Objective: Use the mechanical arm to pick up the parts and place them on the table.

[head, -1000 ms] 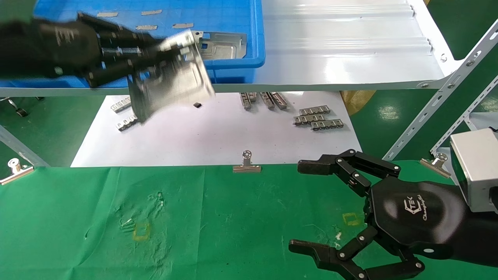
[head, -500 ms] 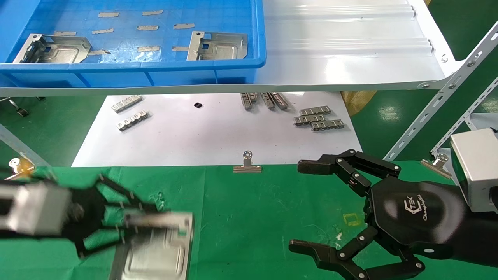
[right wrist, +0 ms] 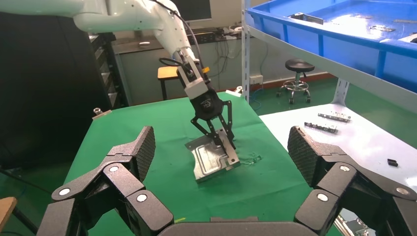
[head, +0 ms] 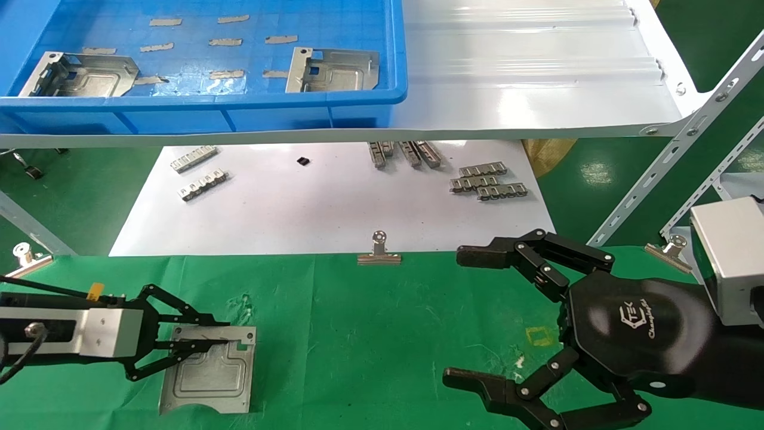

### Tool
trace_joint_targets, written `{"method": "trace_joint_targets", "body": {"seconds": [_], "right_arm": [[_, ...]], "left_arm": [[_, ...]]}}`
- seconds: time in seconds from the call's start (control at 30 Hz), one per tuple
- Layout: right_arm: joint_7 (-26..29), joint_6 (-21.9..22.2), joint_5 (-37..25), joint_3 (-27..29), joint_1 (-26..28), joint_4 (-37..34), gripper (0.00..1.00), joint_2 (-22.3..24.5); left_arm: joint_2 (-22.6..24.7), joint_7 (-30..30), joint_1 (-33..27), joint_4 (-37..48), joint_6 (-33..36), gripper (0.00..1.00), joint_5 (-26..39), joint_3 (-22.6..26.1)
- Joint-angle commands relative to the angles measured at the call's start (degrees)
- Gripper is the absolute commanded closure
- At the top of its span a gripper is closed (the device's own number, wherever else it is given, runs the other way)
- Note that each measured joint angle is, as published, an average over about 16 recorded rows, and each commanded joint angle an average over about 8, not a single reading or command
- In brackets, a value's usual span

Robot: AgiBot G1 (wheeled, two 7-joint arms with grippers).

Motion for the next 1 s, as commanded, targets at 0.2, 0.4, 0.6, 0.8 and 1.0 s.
{"method": "trace_joint_targets", "body": {"seconds": [0.2,0.4,0.6,0.8,1.0], "right_arm": [[0.00,0.00,0.00,0.00,0.00,0.00,0.00,0.00],[0.00,0.00,0.00,0.00,0.00,0.00,0.00,0.00],[0.00,0.00,0.00,0.00,0.00,0.00,0.00,0.00],[0.00,0.00,0.00,0.00,0.00,0.00,0.00,0.00],[0.00,0.02,0.01,0.00,-0.01,-0.02,0.00,0.01]], "left_arm": [[2.92,3.62,-1.29,7.25,-0.90,0.00,1.34,0.52],[4.47,4.67,-2.46,10.87,0.82,0.00,1.67,0.81],[5.17,2.12,-3.08,13.55,3.76,0.00,0.47,0.78],[4.66,-3.35,-0.85,14.80,4.76,0.00,-4.20,-0.50],[4.41,-6.08,0.92,15.88,4.78,0.00,-6.57,-1.13]]}}
